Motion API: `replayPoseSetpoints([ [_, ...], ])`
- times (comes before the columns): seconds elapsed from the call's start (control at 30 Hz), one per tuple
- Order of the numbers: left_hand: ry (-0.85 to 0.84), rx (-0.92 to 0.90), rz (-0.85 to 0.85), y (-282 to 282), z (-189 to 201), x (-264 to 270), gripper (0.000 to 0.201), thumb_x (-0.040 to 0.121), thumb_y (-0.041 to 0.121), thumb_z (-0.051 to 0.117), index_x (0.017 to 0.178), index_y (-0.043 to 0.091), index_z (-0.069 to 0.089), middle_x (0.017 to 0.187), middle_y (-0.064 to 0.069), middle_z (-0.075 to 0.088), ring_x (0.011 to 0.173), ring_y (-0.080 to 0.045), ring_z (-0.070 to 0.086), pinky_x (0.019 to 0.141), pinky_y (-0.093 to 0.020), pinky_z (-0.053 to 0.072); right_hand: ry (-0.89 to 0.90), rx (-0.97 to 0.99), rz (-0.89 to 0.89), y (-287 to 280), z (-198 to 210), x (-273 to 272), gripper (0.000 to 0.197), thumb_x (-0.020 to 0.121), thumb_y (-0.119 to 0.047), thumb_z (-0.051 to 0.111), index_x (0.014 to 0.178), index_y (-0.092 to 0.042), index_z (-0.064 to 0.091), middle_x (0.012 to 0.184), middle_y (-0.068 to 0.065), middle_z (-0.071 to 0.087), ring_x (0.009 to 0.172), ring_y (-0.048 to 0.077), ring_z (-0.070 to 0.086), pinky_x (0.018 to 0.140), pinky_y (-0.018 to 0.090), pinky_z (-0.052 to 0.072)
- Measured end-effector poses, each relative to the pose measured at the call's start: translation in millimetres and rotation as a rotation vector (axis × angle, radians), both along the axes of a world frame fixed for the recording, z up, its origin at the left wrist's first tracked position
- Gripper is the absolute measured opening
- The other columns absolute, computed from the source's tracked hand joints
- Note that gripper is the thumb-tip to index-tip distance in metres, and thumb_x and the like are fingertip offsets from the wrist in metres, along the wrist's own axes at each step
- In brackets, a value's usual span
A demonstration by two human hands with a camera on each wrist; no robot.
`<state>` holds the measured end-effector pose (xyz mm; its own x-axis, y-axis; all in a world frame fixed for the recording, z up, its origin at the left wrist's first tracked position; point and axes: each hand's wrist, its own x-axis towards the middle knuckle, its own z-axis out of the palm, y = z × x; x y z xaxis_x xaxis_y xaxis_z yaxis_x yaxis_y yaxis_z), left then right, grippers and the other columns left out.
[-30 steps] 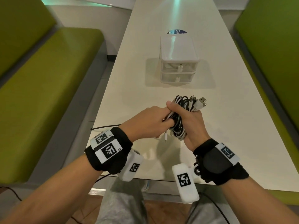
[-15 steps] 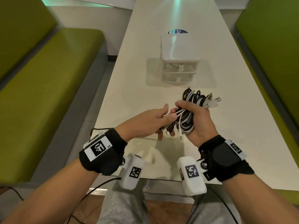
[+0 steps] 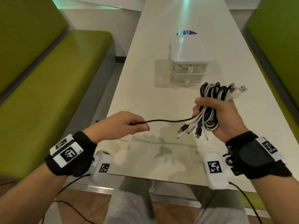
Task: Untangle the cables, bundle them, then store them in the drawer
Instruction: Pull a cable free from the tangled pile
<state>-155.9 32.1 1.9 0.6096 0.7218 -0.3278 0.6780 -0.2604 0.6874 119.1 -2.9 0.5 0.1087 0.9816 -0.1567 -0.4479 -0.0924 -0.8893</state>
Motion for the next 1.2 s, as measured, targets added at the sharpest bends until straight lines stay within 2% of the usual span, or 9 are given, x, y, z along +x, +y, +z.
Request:
replayPoseSetpoints([
  [0.17, -0.022, 0.112, 0.084, 7, 11, -17, 0.025, 0.099, 0.033, 0.049, 0.089, 0.03, 0.072, 0.06, 0.011, 0.05, 0.053, -0.005, 0.04, 0.05, -0.014, 0.031, -0.221, 0.071, 0.023, 1, 2, -9, 0.037, 0.079, 0.014, 0.062, 0.069, -0.021, 0.06, 0.065, 0.013, 0.051, 0.052, 0.028, 0.055, 0.056, 0.037, 0.05],
  [0.33, -0.126, 0.236, 0.097, 7, 24, 4, 0.023, 0.098, 0.032, 0.053, 0.086, 0.029, 0.072, 0.069, 0.009, 0.057, 0.058, -0.006, 0.047, 0.055, -0.016, 0.035, -0.445, 0.149, 0.119, -1, 3, -28, 0.039, 0.072, 0.016, 0.069, 0.098, -0.009, 0.053, 0.071, 0.018, 0.058, 0.055, 0.037, 0.061, 0.06, 0.047, 0.054],
  [0.43, -0.168, 0.269, 0.025, 7, 27, 23, 0.022, 0.096, 0.03, 0.055, 0.083, 0.027, 0.072, 0.075, 0.01, 0.056, 0.067, -0.01, 0.048, 0.063, -0.02, 0.037, -0.548, 0.176, 0.109, -2, 5, -41, 0.048, 0.065, 0.005, 0.077, 0.102, -0.017, 0.056, 0.09, 0.016, 0.063, 0.078, 0.039, 0.066, 0.073, 0.057, 0.055],
  [0.6, -0.196, 0.16, 0.145, 11, 29, 40, 0.03, 0.098, 0.031, 0.052, 0.075, 0.019, 0.069, 0.062, 0.013, 0.054, 0.049, -0.008, 0.053, 0.051, -0.024, 0.042, -0.654, 0.261, 0.026, -9, 7, -54, 0.048, 0.069, 0.006, 0.075, 0.105, -0.015, 0.053, 0.092, 0.006, 0.062, 0.082, 0.02, 0.064, 0.071, 0.039, 0.054],
  [0.7, -0.202, 0.088, 0.175, 10, 34, 45, 0.035, 0.098, 0.028, 0.05, 0.071, 0.013, 0.066, 0.054, -0.003, 0.053, 0.041, -0.018, 0.05, 0.049, -0.023, 0.041, -0.737, 0.301, 0.018, -14, 6, -60, 0.047, 0.07, 0.003, 0.075, 0.104, -0.018, 0.051, 0.087, -0.012, 0.062, 0.079, 0.009, 0.063, 0.07, 0.03, 0.053],
  [0.9, -0.277, -0.082, 0.211, 7, 43, 51, 0.038, 0.097, 0.018, 0.05, 0.064, 0.004, 0.062, 0.047, 0.0, 0.036, 0.034, -0.012, 0.038, 0.039, -0.024, 0.037, -0.741, 0.305, -0.082, -14, 2, -61, 0.045, 0.066, -0.016, 0.074, 0.099, -0.034, 0.05, 0.101, -0.003, 0.058, 0.09, 0.015, 0.062, 0.079, 0.041, 0.053],
  [1.03, -0.277, -0.152, 0.178, 5, 42, 50, 0.036, 0.097, 0.014, 0.049, 0.066, 0.0, 0.06, 0.047, 0.0, 0.034, 0.035, -0.012, 0.036, 0.041, -0.027, 0.03, -0.729, 0.338, -0.017, -12, 5, -59, 0.046, 0.064, -0.01, 0.073, 0.093, -0.039, 0.051, 0.097, -0.002, 0.059, 0.083, 0.015, 0.062, 0.071, 0.039, 0.052],
  [1.13, -0.325, -0.155, 0.206, 7, 41, 50, 0.038, 0.101, 0.021, 0.045, 0.071, 0.002, 0.06, 0.05, 0.0, 0.035, 0.04, -0.013, 0.034, 0.041, -0.026, 0.026, -0.637, 0.341, 0.0, -11, 3, -59, 0.05, 0.065, 0.008, 0.073, 0.1, -0.021, 0.052, 0.083, -0.012, 0.06, 0.074, 0.008, 0.06, 0.064, 0.027, 0.05],
  [1.2, -0.356, -0.168, 0.206, 7, 41, 51, 0.04, 0.103, 0.024, 0.041, 0.075, 0.003, 0.059, 0.056, -0.001, 0.038, 0.042, -0.013, 0.035, 0.042, -0.027, 0.029, -0.585, 0.32, 0.007, -11, 0, -60, 0.05, 0.067, 0.017, 0.07, 0.103, -0.01, 0.049, 0.078, -0.009, 0.064, 0.073, 0.011, 0.063, 0.064, 0.032, 0.053],
])
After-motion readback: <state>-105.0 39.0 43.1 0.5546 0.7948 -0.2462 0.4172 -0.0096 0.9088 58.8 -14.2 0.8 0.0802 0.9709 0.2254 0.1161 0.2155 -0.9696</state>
